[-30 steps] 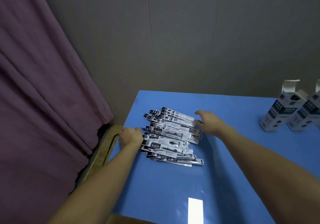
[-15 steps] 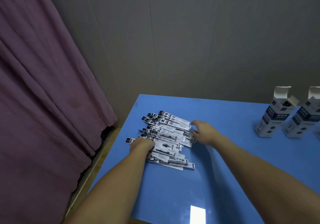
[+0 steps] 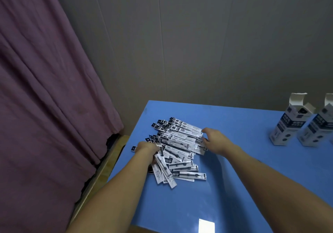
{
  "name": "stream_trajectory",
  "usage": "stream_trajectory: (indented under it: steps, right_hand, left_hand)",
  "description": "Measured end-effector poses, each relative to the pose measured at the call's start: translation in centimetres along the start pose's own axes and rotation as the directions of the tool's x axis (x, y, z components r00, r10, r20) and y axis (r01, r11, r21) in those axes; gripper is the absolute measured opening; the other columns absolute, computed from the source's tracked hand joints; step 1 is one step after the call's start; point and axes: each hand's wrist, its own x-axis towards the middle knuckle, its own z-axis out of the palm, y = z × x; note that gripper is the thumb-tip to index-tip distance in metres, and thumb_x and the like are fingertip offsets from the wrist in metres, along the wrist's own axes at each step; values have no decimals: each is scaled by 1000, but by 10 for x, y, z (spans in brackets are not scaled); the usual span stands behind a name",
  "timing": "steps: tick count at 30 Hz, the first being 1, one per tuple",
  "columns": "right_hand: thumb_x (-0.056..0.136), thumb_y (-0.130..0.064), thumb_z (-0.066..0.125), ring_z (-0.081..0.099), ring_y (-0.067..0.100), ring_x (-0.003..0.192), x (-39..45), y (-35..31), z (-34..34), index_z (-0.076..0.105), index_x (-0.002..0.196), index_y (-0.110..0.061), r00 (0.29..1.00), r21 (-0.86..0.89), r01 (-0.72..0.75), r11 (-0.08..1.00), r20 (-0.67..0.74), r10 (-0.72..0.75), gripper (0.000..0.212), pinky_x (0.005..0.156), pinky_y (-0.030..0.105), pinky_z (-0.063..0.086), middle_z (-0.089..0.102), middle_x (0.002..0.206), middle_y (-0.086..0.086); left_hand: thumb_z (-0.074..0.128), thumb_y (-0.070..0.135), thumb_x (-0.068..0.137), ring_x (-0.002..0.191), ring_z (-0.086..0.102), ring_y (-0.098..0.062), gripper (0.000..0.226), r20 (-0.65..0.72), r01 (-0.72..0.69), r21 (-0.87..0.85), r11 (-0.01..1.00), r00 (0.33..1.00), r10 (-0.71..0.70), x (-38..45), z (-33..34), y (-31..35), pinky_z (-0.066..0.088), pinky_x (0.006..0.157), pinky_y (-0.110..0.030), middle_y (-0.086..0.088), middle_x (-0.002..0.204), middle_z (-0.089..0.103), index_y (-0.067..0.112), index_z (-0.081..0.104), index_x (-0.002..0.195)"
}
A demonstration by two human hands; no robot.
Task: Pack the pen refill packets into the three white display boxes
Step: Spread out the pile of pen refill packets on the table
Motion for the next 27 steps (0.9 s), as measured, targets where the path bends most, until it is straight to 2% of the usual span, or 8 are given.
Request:
stream_trajectory:
  steps: [5, 9, 12, 15, 17, 20, 25, 27]
  right_hand:
    - [100, -25, 48, 53, 30, 125, 0, -5, -1, 50, 137, -11, 1000, -11, -9, 1000, 1, 9, 40, 101, 39, 45, 57, 138, 11]
    - [100, -24, 48, 53, 29, 125, 1, -10, -2, 49, 138, -12, 1000, -16, -8, 1000, -7, 8, 39, 101, 39, 45, 57, 139, 11]
    - [101, -24, 48, 53, 29, 124, 1, -12, -2, 50, 137, -11, 1000, -31, -6, 1000, -13, 6, 39, 100, 39, 45, 57, 138, 10]
    - [101, -24, 49, 54, 30, 123, 1, -13, -2, 50, 136, -11, 1000, -24, -16, 1000, -15, 15, 38, 100, 40, 46, 58, 137, 11]
    - [101, -23, 49, 54, 30, 122, 1, -13, -2, 51, 135, -10, 1000, -22, -21, 1000, -20, 21, 37, 100, 39, 46, 58, 136, 12]
    - [101, -23, 49, 54, 30, 124, 1, -16, -2, 50, 136, -11, 999, -17, -29, 999, -27, 28, 37, 100, 39, 45, 57, 137, 12]
    - [101, -24, 49, 52, 29, 127, -1, -20, -3, 49, 138, -11, 999, 3, -30, 1000, -27, 31, 39, 104, 39, 43, 56, 140, 12]
    - [101, -23, 49, 52, 29, 127, -3, -21, -3, 49, 139, -11, 999, 10, -34, 999, -30, 34, 39, 104, 39, 43, 56, 140, 11]
  left_hand:
    - [85, 12, 80, 79, 65, -31, 48, 93, -39, -100, 994, 994, 49, -2, -4, 1, 57, 49, -36, -18, 106, 68, -3, 56, 115]
    - [84, 2, 78, 76, 70, -30, 55, 125, -80, -125, 989, 988, 96, -2, -8, 2, 57, 47, -33, -22, 101, 69, -8, 54, 122]
    - [87, -2, 71, 92, 70, -35, 70, 122, -124, -153, 980, 982, 143, 4, -10, 0, 58, 65, -36, -24, 111, 70, -9, 53, 131]
    - [87, -3, 70, 73, 63, -26, 62, 133, -161, -193, 968, 973, 188, 5, -10, 1, 53, 58, -31, -18, 96, 71, -7, 58, 124]
    - [87, -3, 71, 70, 63, -26, 49, 131, -177, -214, 961, 969, 208, 6, -11, 4, 56, 62, -34, -14, 84, 68, -9, 60, 112]
    - [87, -3, 71, 94, 70, -35, 55, 144, -204, -226, 953, 960, 240, 9, -15, 7, 60, 84, -52, -15, 104, 70, -9, 58, 117]
    - [90, 12, 72, 78, 67, -32, 59, 142, -273, -236, 933, 940, 311, 9, -23, 8, 62, 62, -47, -18, 109, 72, 4, 62, 123]
    - [88, 13, 75, 76, 70, -35, 53, 117, -356, -234, 905, 913, 390, 0, -27, 13, 62, 64, -52, -22, 108, 71, 3, 61, 120]
